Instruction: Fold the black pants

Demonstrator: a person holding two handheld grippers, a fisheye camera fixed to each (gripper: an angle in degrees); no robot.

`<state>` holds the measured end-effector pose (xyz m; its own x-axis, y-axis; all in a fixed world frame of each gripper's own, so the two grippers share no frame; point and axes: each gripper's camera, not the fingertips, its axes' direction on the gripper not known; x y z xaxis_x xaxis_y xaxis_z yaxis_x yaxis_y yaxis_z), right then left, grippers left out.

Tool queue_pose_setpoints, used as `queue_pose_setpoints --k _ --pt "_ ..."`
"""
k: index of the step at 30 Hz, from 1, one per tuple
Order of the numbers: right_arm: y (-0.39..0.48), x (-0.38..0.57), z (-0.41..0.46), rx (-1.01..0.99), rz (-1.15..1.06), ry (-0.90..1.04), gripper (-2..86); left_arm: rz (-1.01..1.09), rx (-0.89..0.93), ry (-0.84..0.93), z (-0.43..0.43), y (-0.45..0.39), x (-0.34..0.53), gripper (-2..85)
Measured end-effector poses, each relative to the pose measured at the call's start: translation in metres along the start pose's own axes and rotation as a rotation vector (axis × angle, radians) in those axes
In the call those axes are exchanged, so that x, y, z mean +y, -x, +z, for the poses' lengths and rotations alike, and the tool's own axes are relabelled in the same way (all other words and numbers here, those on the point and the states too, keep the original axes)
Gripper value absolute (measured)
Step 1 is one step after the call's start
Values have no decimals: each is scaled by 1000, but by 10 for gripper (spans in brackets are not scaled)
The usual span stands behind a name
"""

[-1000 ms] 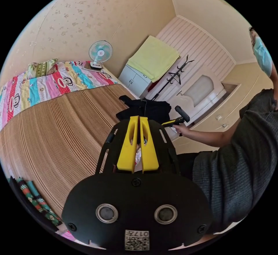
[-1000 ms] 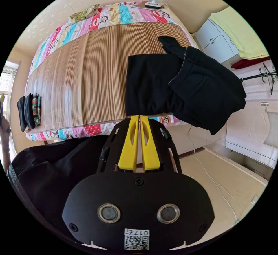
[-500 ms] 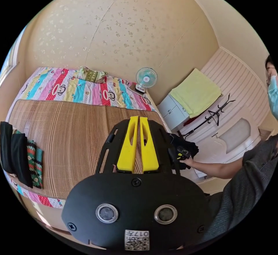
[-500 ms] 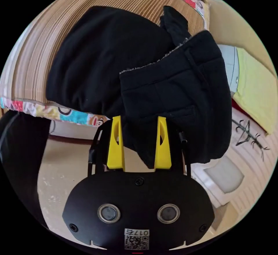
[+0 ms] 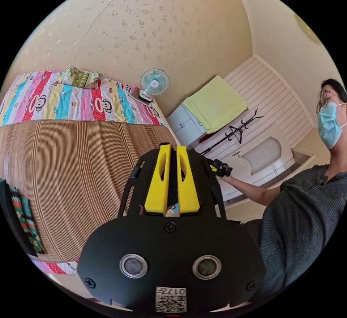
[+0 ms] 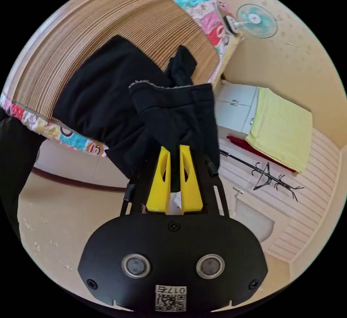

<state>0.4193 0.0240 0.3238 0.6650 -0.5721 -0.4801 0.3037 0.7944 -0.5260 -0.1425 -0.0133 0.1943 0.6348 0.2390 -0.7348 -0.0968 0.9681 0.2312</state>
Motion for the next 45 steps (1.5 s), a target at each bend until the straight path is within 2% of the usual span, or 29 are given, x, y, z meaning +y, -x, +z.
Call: queue_pose_setpoints --k 5,7,10,14,18,21,23,26,30,32,34,38,41,42,44,45 --pt "-92 47 -113 68 297 -240 43 92 46 108 11 -20 -9 -6" --pt "-119 81 -181 84 412 -421 40 120 60 128 13 -29 -10 -1" --pt "-135 128 -270 107 543 -676 38 177 16 183 21 -48 -12 62" --pt "-148 170 -356 18 612 -907 37 291 -40 259 33 -85 -8 150" --pt "-154 213 -427 -64 642 -1154 36 413 -142 193 19 -119 -6 160" --pt "-155 230 -464 -118 614 -1248 32 450 -267 126 3 -146 -15 168" --pt "-149 236 -482 -136 567 -1280 30 457 -427 -75 -37 -174 -17 196" --pt "-133 247 -497 -127 502 -1312 28 481 -440 -355 -107 -198 -9 175" --pt "-121 264 -489 -155 493 -1347 27 662 -283 -435 -159 -219 4 60" --pt "-126 270 -477 -260 469 -1388 27 674 -208 -475 -189 -226 3 51" --pt "-136 270 -461 -420 450 -1425 27 641 -159 -508 -213 -226 -4 49" --pt "-159 247 -432 -590 466 -1440 29 454 -89 -596 -262 -200 -32 46" --pt "-189 175 -399 -741 462 -1343 32 261 -75 -573 -272 -152 -83 47" --pt "-204 127 -386 -804 448 -1280 34 231 -103 -551 -268 -142 -101 47" --pt "-228 28 -364 -888 467 -1151 39 120 -240 -443 -236 -85 -189 48" --pt "-239 -47 -345 -909 502 -1047 44 72 -252 -417 -224 -63 -212 49"
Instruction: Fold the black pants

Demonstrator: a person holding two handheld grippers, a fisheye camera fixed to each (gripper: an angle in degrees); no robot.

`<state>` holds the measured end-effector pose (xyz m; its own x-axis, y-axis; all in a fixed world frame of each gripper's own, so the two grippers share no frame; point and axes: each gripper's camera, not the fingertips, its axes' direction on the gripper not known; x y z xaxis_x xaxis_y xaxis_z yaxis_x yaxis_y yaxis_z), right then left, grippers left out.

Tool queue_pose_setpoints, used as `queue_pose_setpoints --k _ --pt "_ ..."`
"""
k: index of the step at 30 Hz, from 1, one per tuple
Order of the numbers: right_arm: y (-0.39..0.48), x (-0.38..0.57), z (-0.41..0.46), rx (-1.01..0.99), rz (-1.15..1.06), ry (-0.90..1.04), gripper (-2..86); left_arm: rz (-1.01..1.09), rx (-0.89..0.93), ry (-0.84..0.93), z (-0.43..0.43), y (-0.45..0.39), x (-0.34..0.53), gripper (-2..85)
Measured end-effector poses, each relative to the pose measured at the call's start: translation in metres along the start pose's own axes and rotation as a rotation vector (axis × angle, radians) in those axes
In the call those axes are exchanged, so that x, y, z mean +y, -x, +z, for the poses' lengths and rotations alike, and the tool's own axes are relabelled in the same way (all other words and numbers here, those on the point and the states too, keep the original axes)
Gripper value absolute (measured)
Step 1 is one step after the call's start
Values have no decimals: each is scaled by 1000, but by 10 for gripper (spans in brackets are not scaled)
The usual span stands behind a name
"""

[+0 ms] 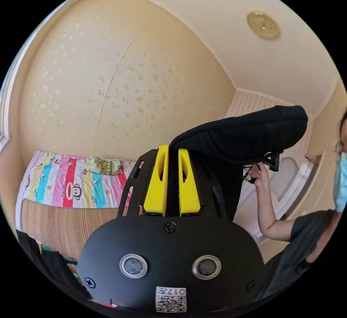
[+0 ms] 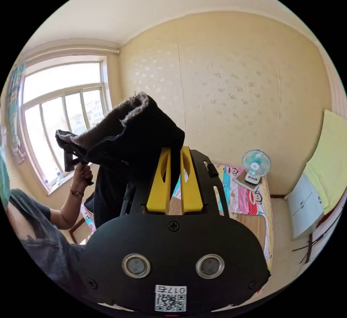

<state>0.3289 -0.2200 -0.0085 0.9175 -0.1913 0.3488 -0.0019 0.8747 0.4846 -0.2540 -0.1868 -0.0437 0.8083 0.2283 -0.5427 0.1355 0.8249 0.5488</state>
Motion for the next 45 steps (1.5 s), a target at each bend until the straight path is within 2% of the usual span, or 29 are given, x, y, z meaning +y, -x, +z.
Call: queue_pose_setpoints --k 1,2,4,6,8,10,12,14,17,21,24,26,28,30,31,34,37,39,42,44,45 --pt "-29 -23 69 51 89 81 50 -114 -16 77 51 44 -22 51" --pt "-44 -30 102 79 137 132 54 -204 -39 170 97 90 -33 56" --pt "-92 -19 217 154 289 388 65 -254 -144 312 144 149 -26 70" --pt "-106 19 275 92 312 486 70 -323 -231 439 170 200 13 78" --pt "-111 73 321 36 278 548 72 -269 -261 573 191 248 88 80" --pt "-118 168 381 -21 259 714 70 -248 -336 713 204 280 164 81" --pt "-129 250 421 -59 308 880 70 -290 -353 886 217 314 252 83" --pt "-141 332 448 -85 391 1024 73 -441 -305 1077 223 351 366 95" --pt "-160 438 467 -94 534 1165 81 -569 -241 1144 220 369 460 110" --pt "-163 527 483 -96 616 1281 121 -504 -217 1208 240 365 512 124" --pt "-154 563 498 -120 635 1320 137 -433 -237 1272 264 357 540 130" --pt "-147 571 504 -82 631 1311 136 -393 -352 1236 268 352 540 125" --pt "-144 567 509 -20 628 1288 125 -391 -367 1219 269 351 538 118" --pt "-144 562 513 -25 608 1316 104 -440 -280 1248 271 353 543 92" --pt "-142 561 517 -134 615 1331 71 -478 -233 1277 273 354 549 64" --pt "-133 558 509 -196 547 1351 41 -475 -154 1290 267 345 557 37" --pt "-131 557 480 -224 530 1257 34 -526 101 1132 245 329 560 28" --pt "-140 565 460 -224 616 1191 32 -594 118 1084 229 328 570 20" --pt "-158 582 435 -177 771 1147 31 -688 46 1201 215 330 603 3" --pt "-162 584 427 -150 783 1148 30 -661 18 1422 216 324 630 -4" --pt "-160 579 425 -140 768 1149 30 -635 3 1457 216 321 632 -4"
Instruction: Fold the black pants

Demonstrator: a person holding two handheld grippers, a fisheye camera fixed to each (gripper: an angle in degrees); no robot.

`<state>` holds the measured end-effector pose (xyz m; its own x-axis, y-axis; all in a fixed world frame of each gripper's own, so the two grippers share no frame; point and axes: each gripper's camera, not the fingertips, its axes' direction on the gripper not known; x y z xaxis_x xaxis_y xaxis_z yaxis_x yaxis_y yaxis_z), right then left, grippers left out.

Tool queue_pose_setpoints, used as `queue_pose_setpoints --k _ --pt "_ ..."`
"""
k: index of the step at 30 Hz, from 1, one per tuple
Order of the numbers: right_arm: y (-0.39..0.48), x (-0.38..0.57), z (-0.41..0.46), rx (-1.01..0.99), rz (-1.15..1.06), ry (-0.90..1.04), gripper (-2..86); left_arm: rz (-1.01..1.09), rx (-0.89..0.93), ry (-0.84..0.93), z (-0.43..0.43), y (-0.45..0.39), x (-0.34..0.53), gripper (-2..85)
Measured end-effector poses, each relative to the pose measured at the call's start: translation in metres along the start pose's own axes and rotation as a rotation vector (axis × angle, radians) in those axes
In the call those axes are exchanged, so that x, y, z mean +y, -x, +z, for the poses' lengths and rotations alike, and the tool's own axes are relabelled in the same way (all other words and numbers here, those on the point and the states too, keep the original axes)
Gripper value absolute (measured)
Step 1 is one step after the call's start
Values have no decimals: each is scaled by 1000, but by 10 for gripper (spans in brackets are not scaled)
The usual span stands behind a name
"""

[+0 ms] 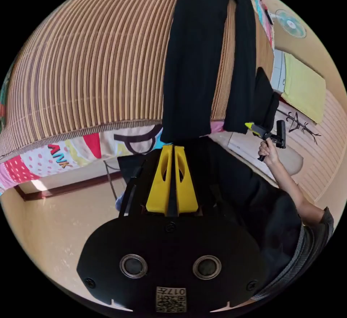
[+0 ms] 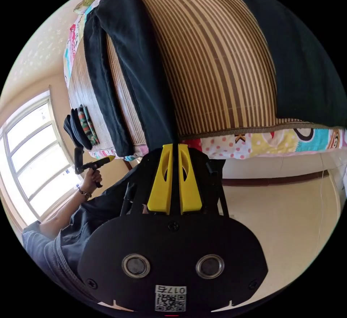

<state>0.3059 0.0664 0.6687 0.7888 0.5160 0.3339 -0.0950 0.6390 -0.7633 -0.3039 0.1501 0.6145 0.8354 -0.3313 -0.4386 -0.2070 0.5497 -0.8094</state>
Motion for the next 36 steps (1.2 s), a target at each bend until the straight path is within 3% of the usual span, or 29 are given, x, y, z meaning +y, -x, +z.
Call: queue_pose_setpoints --k 2,10,15,17,21,25,28,36 --pt "15 1 -8 35 -31 -1 30 47 -53 -66 -14 -13 13 3" --pt "150 26 -16 145 -506 -3 28 343 42 -306 -89 -127 -15 69" --pt "193 16 8 163 -698 109 27 432 17 -252 -78 -212 -66 143" --pt "204 14 12 147 -767 129 27 403 -38 -147 -55 -232 -93 175" --pt "214 8 14 48 -906 191 25 377 -121 -5 -6 -237 -114 161" --pt "192 -11 19 -8 -945 362 23 404 -148 -29 20 -230 -102 49" --pt "152 -51 -5 -98 -867 378 18 329 -74 -90 25 -210 -88 40" --pt "97 -255 -108 -191 -435 -44 43 169 118 -200 40 -158 -60 39"
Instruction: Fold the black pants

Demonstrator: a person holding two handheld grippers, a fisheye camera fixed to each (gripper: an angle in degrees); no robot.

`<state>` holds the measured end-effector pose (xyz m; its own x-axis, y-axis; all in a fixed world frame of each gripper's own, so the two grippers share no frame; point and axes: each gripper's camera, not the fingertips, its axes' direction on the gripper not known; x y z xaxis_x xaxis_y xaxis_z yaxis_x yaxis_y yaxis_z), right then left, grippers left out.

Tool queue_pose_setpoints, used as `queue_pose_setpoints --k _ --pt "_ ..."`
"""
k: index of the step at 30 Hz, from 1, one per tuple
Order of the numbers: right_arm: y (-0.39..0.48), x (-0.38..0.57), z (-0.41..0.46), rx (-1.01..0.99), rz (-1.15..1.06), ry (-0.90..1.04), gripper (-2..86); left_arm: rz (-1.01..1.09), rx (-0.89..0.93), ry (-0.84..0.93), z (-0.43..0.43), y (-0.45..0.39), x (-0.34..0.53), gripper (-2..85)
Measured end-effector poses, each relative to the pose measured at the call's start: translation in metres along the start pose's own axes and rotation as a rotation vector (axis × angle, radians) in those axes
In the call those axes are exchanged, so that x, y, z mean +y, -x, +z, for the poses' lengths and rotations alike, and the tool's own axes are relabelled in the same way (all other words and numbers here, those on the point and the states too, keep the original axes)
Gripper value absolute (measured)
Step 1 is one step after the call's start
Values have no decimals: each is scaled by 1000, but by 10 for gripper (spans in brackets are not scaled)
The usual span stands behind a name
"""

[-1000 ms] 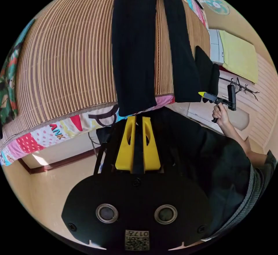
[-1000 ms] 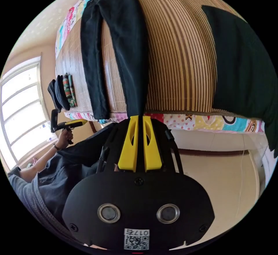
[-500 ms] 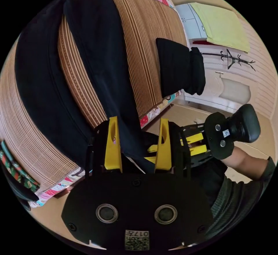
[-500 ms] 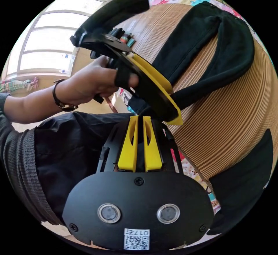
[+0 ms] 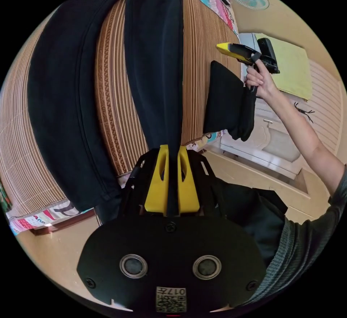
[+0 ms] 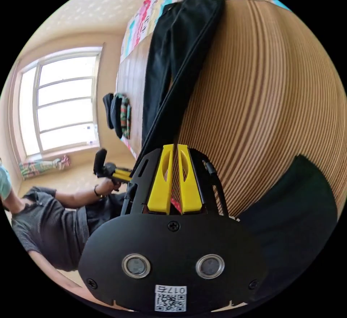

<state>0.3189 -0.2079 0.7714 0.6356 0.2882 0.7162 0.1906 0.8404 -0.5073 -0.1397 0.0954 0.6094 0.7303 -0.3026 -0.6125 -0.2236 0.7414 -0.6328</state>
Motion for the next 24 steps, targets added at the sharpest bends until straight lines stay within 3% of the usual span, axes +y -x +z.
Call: queue_pose_setpoints --k 5,7,12,14,17,19,22,24 --pt "-17 -98 9 -139 167 -230 99 -73 40 -42 6 27 19 39" --pt "-14 -126 26 -77 250 -314 113 -85 64 -50 9 34 24 39" --pt "5 -171 62 78 298 -300 110 -99 108 -68 15 51 36 39" --pt "23 -182 70 129 254 -280 79 -120 171 -90 16 63 43 39" --pt "103 -184 81 489 122 -349 45 -165 294 -135 18 86 58 40" --pt "186 -185 109 686 -89 -369 35 -189 376 -172 17 101 71 40" --pt "285 -184 157 806 -374 -385 29 -171 476 -243 9 120 93 39" --pt "329 -190 183 778 -474 -362 26 -160 554 -308 3 134 110 39"
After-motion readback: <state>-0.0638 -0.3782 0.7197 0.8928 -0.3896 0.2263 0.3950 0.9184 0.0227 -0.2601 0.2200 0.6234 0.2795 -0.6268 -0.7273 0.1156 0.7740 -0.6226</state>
